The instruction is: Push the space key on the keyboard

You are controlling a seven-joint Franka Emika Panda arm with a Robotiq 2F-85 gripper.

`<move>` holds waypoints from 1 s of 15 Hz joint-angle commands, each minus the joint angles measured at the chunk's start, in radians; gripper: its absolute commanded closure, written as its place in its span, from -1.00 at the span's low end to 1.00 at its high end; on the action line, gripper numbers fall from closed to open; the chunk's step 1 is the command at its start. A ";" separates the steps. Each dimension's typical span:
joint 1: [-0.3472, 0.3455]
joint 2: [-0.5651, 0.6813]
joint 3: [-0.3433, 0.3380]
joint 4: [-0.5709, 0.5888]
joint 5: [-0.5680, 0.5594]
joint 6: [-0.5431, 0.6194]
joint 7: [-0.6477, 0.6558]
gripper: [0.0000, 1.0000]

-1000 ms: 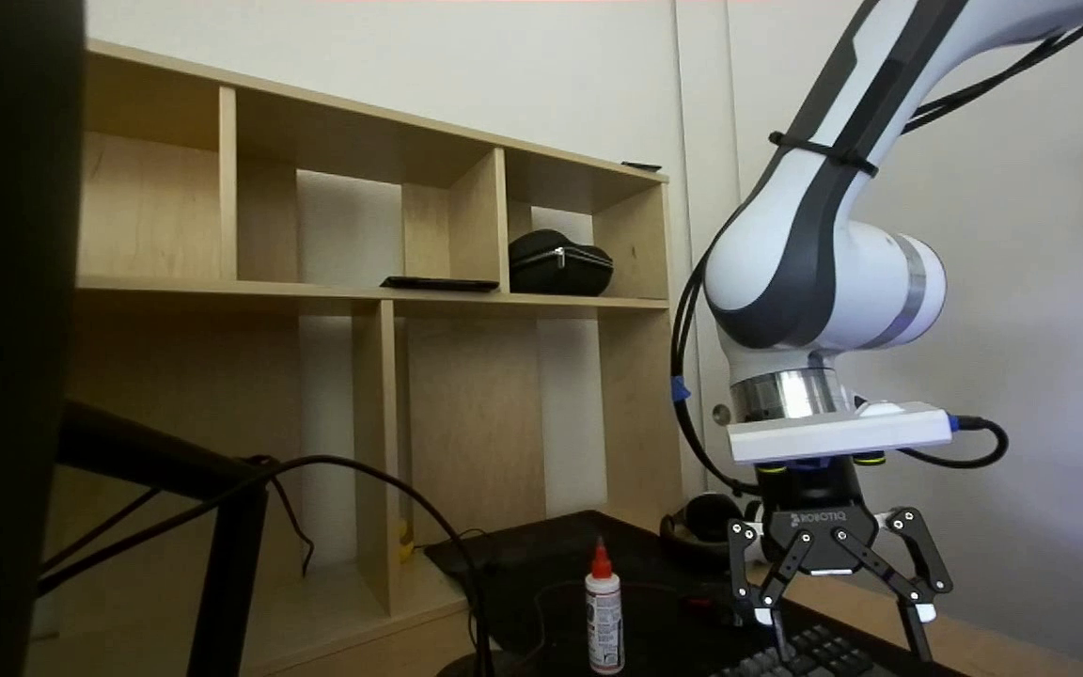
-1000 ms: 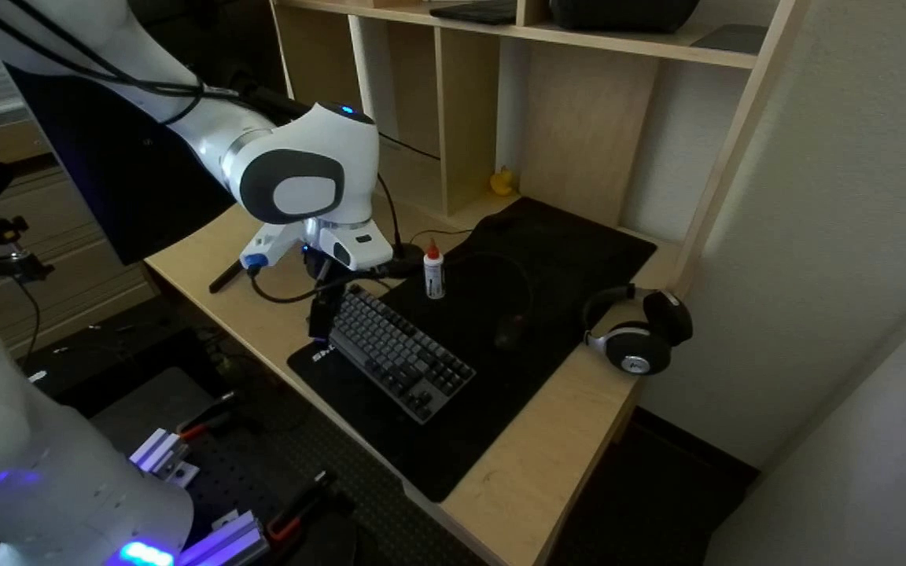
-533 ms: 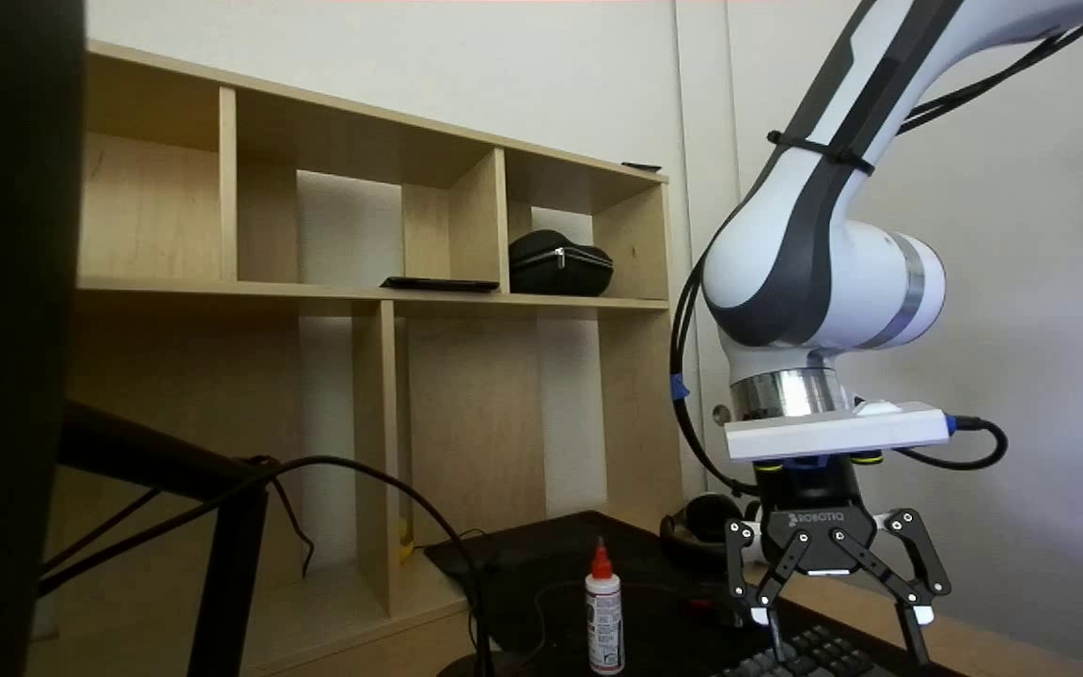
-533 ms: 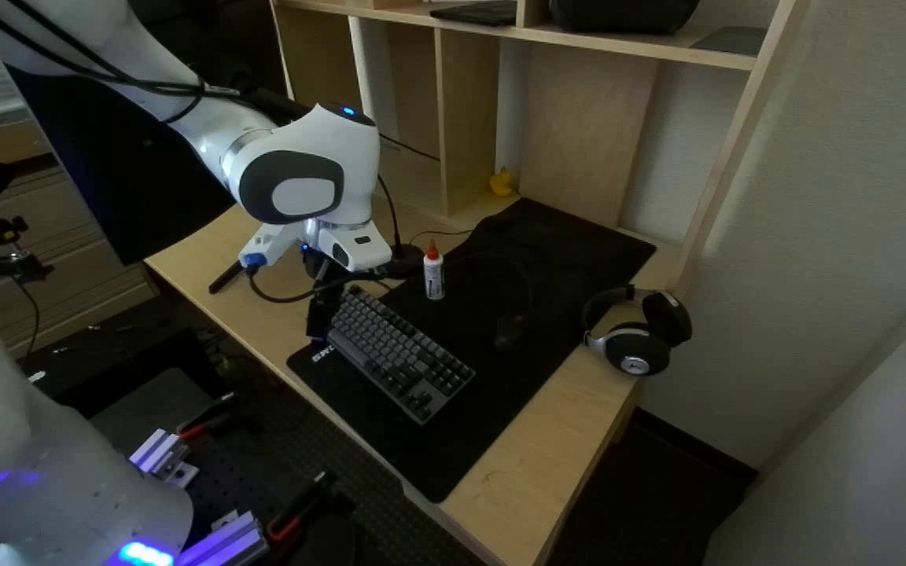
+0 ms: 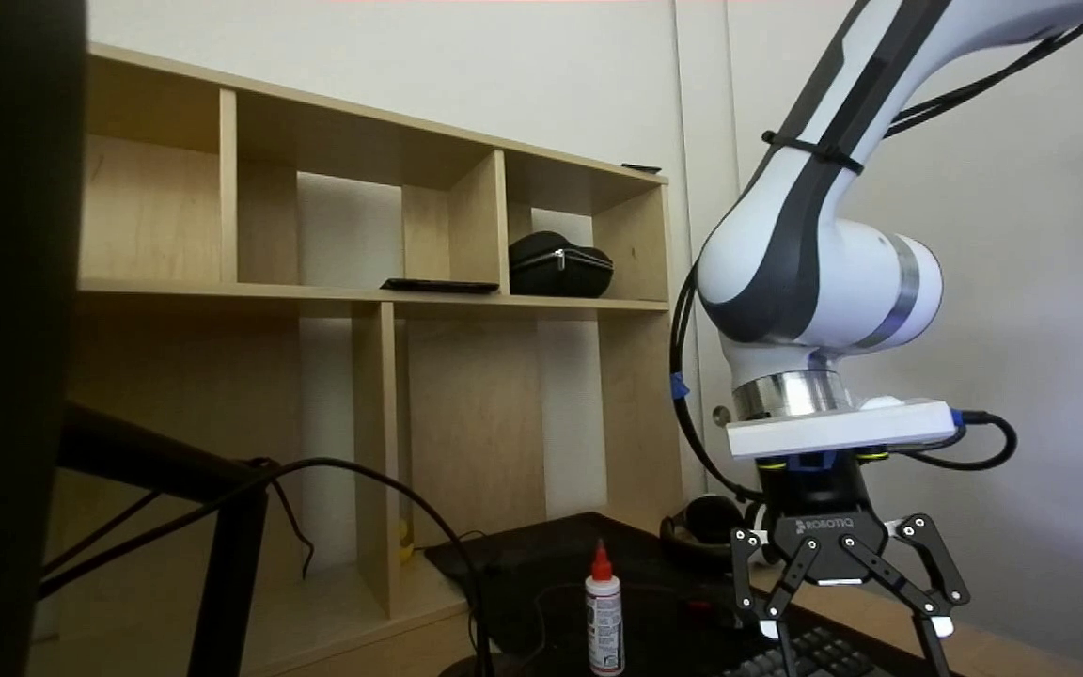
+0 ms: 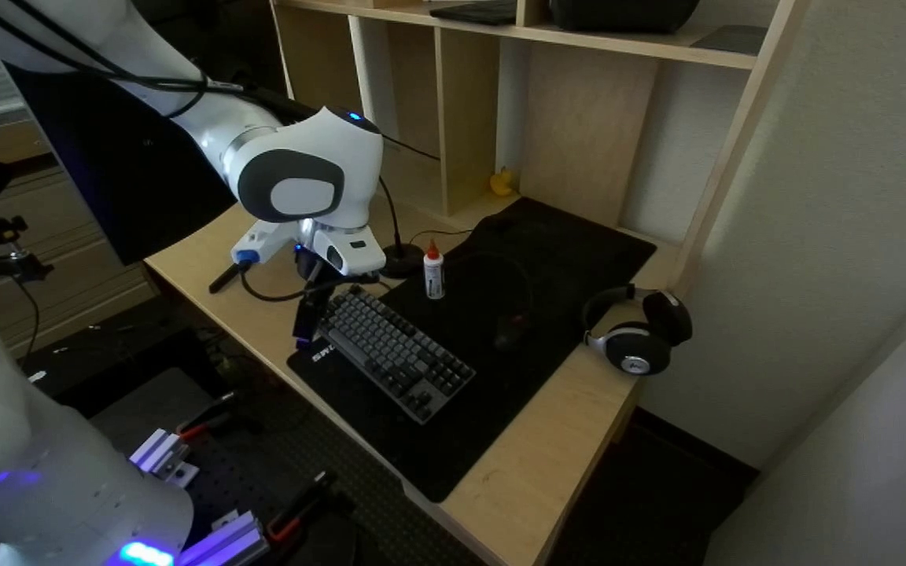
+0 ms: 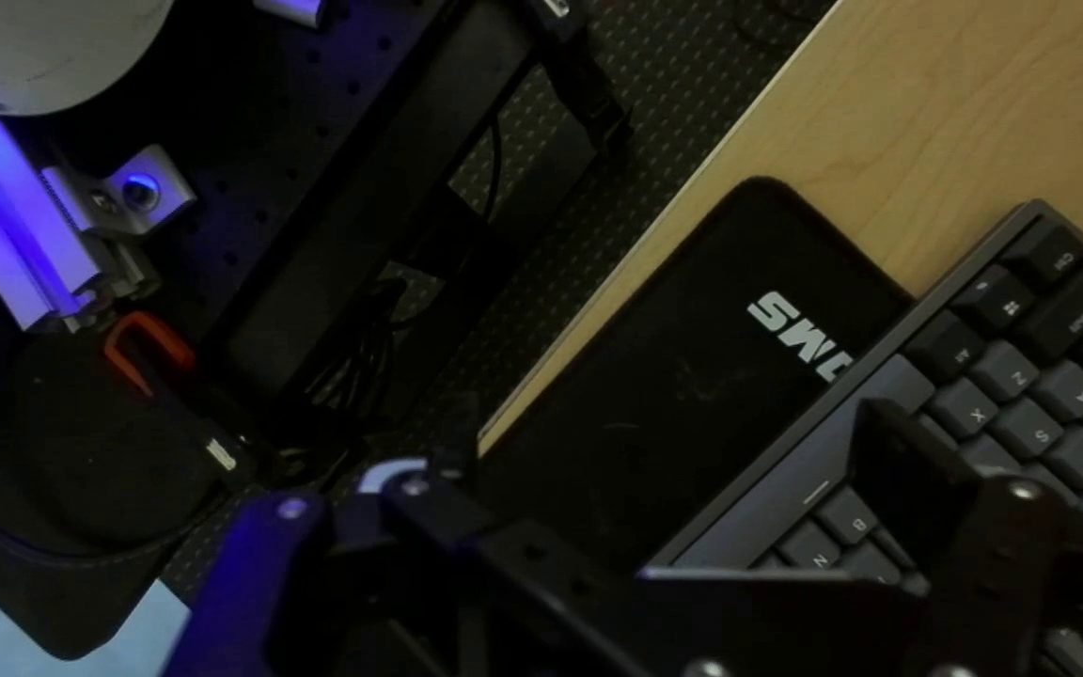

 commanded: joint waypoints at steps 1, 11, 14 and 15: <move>-0.008 0.001 0.007 0.002 0.001 -0.003 -0.001 -1.00; -0.015 0.097 -0.001 0.007 0.013 0.051 -0.001 -1.00; -0.006 0.167 -0.004 -0.036 0.041 0.232 0.000 -1.00; -0.003 0.185 -0.006 -0.042 0.059 0.280 0.001 -1.00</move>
